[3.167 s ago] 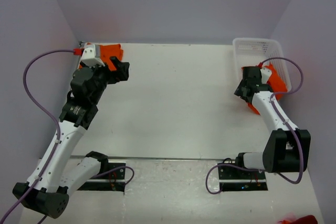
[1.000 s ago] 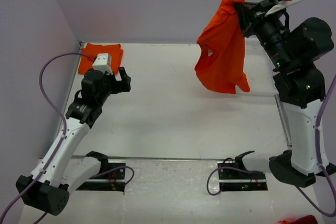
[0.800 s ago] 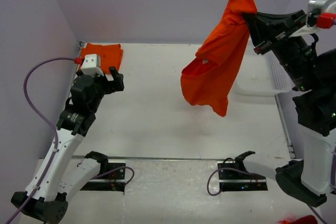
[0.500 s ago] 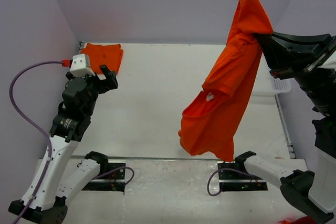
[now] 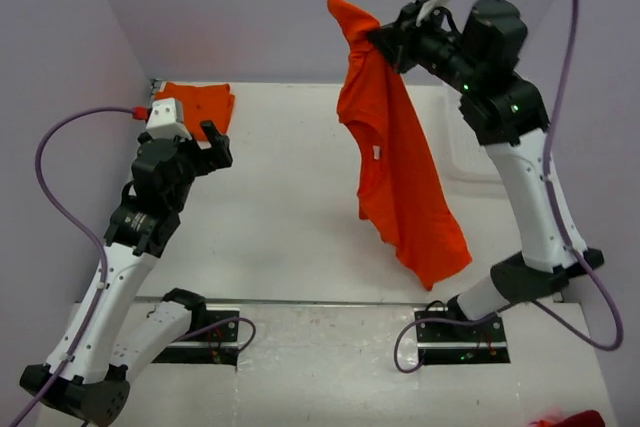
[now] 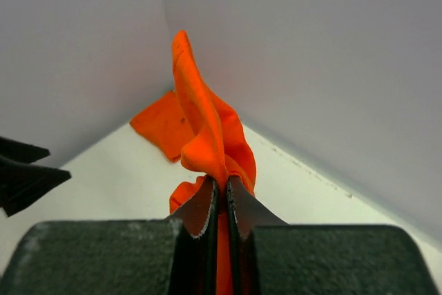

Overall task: Fold and stack the t-shirts
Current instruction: Move the tshirt to the center of the board

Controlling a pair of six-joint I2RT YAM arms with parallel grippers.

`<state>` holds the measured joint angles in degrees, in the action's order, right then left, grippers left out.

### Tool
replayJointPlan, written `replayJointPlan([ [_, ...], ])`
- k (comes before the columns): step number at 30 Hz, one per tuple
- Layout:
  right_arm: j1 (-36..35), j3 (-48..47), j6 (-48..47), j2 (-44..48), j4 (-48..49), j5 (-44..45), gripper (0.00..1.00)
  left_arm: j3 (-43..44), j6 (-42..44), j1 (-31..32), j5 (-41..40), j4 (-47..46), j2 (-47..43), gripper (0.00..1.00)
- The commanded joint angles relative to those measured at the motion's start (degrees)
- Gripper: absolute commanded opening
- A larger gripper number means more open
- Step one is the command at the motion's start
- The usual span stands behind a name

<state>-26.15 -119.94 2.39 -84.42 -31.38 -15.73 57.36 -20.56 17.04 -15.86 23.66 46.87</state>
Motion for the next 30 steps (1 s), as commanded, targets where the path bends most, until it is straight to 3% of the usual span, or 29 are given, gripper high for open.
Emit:
replayJointPlan([
  [1,-0.6,-11.0,-0.6,-10.6,-3.4,2.5,0.00,0.7,-3.0,0.2,1.7,-0.7,1.4,1.00],
  [5,-2.4,-22.9,-1.2,-24.5,-7.6,-1.1,0.00,1.3,0.0,0.1,4.1,-2.3,1.1,1.00],
  [6,-3.3,-24.5,-1.2,-28.4,-6.9,-1.1,0.15,0.8,1.0,0.1,4.0,-3.3,0.8,1.00],
  [7,-3.6,-24.8,-1.2,-29.8,-6.2,-0.6,0.41,0.8,1.9,0.1,4.4,-3.8,0.8,1.00],
  [8,-3.9,-24.6,-1.0,-30.8,-5.5,0.5,0.61,0.9,2.8,0.1,4.9,-3.9,1.1,1.00],
  [10,-3.9,-23.3,-0.5,-31.7,-4.1,2.9,0.84,1.0,4.6,0.1,6.3,-3.4,2.6,1.00],
  [12,-3.8,-21.4,-0.7,-30.8,-4.0,6.6,0.90,0.8,5.2,0.2,9.8,-3.0,4.1,1.00],
  [15,-3.6,-15.8,-1.1,-26.1,-3.9,13.9,0.91,-0.8,4.4,0.2,16.4,-2.7,7.6,0.99],
  [16,-3.6,-14.0,-1.2,-22.9,-3.8,15.4,0.91,-2.7,4.4,0.3,18.3,-4.6,8.3,0.87],
  [18,-3.4,-7.8,-1.3,-19.7,-4.0,18.0,0.92,-3.5,3.5,0.7,19.5,-4.9,10.9,0.72],
  [20,-1.8,-3.0,1.1,-15.4,-4.7,20.8,0.89,-4.0,3.2,1.2,20.2,-6.2,13.4,0.72],
  [23,2.6,7.0,6.5,-13.4,-5.2,17.7,0.79,-3.8,1.1,2.5,19.0,-8.0,16.0,0.72],
  [25,5.1,11.6,10.7,-15.5,-8.0,13.6,0.73,-2.4,-0.2,2.8,19.5,-8.3,18.0,0.74],
  [27,6.6,14.5,12.5,-20.8,-10.1,13.2,0.59,-1.3,-0.8,3.4,20.2,-8.2,18.3,0.73],
  [30,6.2,19.4,14.5,-26.3,-10.6,10.2,0.50,-0.9,-0.6,3.8,19.3,-8.3,16.9,0.73],
])
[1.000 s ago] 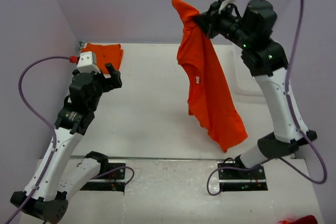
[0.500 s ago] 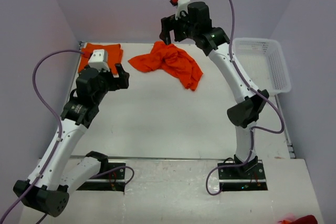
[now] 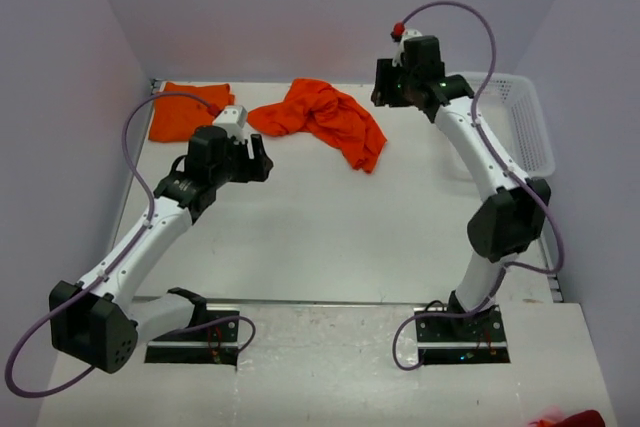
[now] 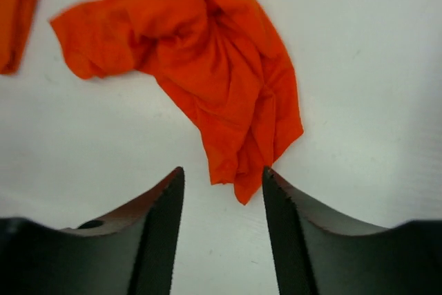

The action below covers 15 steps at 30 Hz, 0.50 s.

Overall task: Fold and stack the t-shirts
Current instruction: Move the tshirt to the center of the board

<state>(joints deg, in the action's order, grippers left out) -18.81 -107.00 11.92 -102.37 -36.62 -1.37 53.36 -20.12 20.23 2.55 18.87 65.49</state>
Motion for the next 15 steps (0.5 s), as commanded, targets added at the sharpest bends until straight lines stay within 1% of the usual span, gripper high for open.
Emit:
replayJointPlan([
  [1,-1.1,8.4,5.8,-8.8,-1.9,-5.0,0.47,3.4,-0.9,0.6,0.6,-3.5,-3.0,0.73],
  [2,-1.1,12.1,6.5,-9.1,0.0,-5.8,0.45,3.5,-0.8,0.6,0.5,-3.6,-3.6,0.73],
  [3,-1.1,13.6,7.0,-9.4,1.8,-6.3,0.43,3.6,-0.5,0.6,0.7,-3.5,-4.1,0.73],
  [4,-1.1,14.4,7.4,-9.8,3.8,-6.7,0.39,3.9,-0.3,0.6,1.0,-3.3,-5.0,0.74],
  [8,-1.1,14.8,8.1,-12.2,5.1,-7.6,0.38,4.8,0.8,0.6,0.8,-1.7,-5.4,0.74],
  [15,-1.1,17.0,8.6,-12.1,7.4,-8.4,0.37,4.7,0.9,0.7,1.1,-1.3,-5.0,0.74],
])
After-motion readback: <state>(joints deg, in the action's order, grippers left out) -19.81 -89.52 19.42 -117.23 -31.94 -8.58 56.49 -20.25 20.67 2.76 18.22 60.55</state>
